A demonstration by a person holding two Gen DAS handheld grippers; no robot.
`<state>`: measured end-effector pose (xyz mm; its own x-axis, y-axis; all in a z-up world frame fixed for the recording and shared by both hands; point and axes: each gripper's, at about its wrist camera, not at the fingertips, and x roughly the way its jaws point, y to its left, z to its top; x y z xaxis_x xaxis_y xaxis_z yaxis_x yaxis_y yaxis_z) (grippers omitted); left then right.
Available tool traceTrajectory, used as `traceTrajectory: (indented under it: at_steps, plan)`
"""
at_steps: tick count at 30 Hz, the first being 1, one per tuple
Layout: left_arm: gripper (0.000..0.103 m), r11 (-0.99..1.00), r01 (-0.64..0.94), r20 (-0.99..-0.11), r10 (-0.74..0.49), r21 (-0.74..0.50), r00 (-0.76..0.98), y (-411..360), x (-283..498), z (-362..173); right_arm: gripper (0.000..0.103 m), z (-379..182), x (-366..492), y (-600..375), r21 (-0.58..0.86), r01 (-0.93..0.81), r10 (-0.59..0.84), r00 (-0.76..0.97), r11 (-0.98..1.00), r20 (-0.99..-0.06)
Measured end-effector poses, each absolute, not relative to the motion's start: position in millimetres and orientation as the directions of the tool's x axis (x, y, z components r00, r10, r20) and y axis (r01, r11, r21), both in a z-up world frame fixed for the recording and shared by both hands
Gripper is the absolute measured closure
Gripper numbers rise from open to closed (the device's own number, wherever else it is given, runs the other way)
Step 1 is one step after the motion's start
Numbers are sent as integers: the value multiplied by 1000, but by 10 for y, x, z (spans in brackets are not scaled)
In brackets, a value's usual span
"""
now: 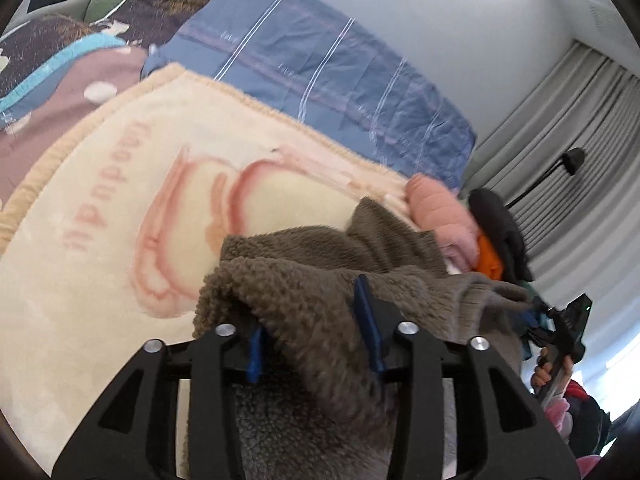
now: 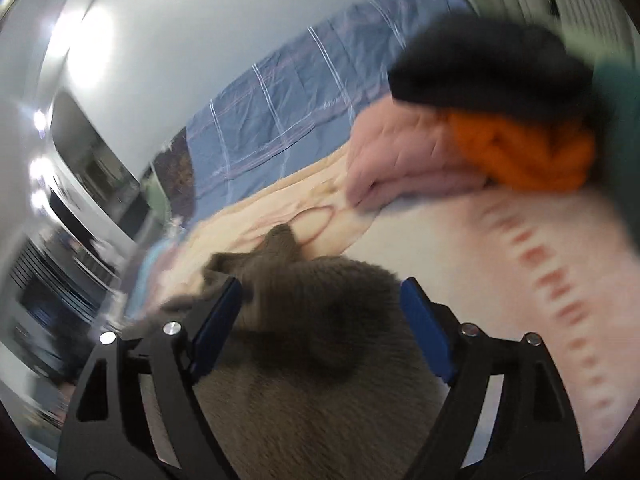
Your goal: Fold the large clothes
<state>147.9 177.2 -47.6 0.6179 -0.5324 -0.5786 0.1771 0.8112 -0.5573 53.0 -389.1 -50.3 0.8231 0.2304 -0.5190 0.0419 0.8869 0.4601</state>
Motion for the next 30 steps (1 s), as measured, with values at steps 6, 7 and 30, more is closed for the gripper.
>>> traceTrajectory:
  at_steps: [6,7,30]
  plan:
    - [29,908,170,-522,-365,-383,771,1869,1136,2,19,-548,516,-3416,161,-25,119,783,987,-611]
    - [29,906,198,-502,-377,-374,778,1862,1090,71,19,-572,552,-3375,140,-21,105,777,990,-621]
    - [35,951,237,-757,-301,-197,580,909,1963,-1143,52,-1381,1791,-3102,123,64,57,622,990,-781]
